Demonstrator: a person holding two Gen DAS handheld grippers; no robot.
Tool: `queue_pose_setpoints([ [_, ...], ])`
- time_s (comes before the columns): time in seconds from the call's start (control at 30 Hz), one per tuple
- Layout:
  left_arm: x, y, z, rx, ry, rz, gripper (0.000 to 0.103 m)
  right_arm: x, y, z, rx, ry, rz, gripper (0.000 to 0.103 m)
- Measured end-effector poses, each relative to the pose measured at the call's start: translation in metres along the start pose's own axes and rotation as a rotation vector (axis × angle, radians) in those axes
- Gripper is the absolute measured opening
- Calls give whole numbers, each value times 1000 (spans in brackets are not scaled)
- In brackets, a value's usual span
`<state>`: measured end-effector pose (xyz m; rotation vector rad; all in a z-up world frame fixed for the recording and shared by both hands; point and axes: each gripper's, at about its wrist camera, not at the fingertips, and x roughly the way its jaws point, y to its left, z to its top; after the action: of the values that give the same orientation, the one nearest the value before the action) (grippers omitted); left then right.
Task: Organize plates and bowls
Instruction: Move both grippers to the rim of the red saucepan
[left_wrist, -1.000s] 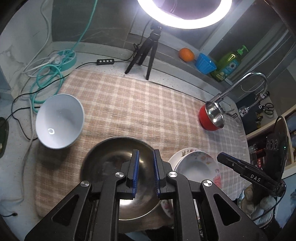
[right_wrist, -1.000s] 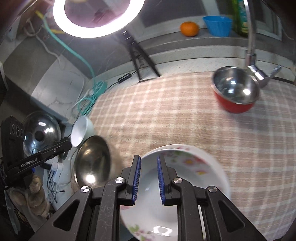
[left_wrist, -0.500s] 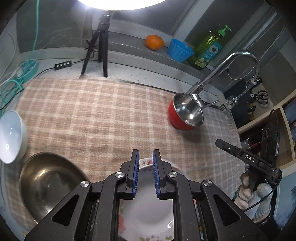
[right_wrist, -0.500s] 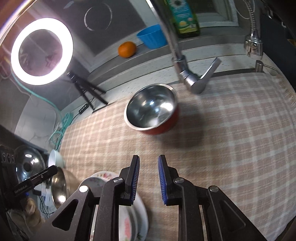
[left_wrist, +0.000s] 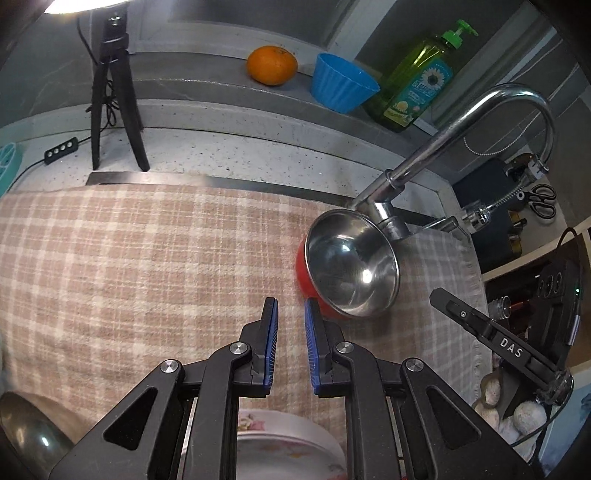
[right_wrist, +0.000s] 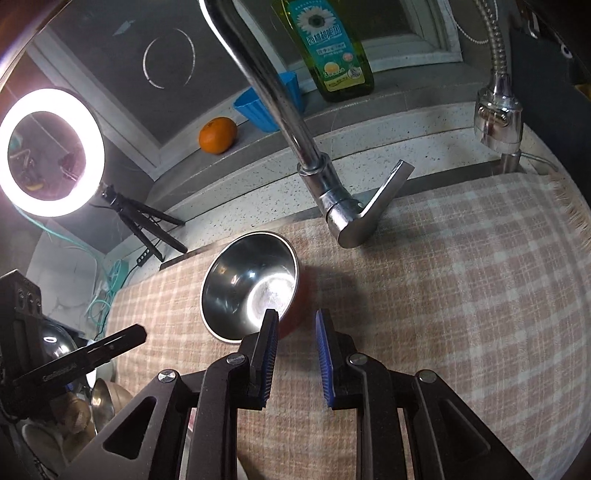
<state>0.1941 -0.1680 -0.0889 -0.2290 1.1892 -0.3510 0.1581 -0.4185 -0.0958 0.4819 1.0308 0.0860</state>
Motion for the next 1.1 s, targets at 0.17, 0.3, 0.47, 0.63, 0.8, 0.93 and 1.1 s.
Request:
queue_pose_setpoints([
  [0.17, 27, 3, 20, -30, 48, -7, 13, 19, -7, 11, 43, 33, 25, 19],
  [0.3, 39, 2, 29, -29, 73, -4, 13, 33, -15, 18, 94, 69, 47, 19],
  [0.47, 47, 1, 34, -20, 88, -5, 13, 43, -19, 24, 129, 87, 58, 19],
  [0.63, 53, -2, 39, -13, 95, 2, 13, 49, -21, 27, 144, 100, 64, 19],
  [0.8, 60, -4, 42, -4, 105, 3, 13, 53, -19, 27, 129, 106, 53, 19],
  [0.93, 60, -6, 42, 4, 106, 2, 13, 55, -17, 27, 118, 113, 50, 19],
  [1.1, 63, -7, 42, 9, 108, 3, 9, 61, -11, 28, 102, 125, 44, 19],
])
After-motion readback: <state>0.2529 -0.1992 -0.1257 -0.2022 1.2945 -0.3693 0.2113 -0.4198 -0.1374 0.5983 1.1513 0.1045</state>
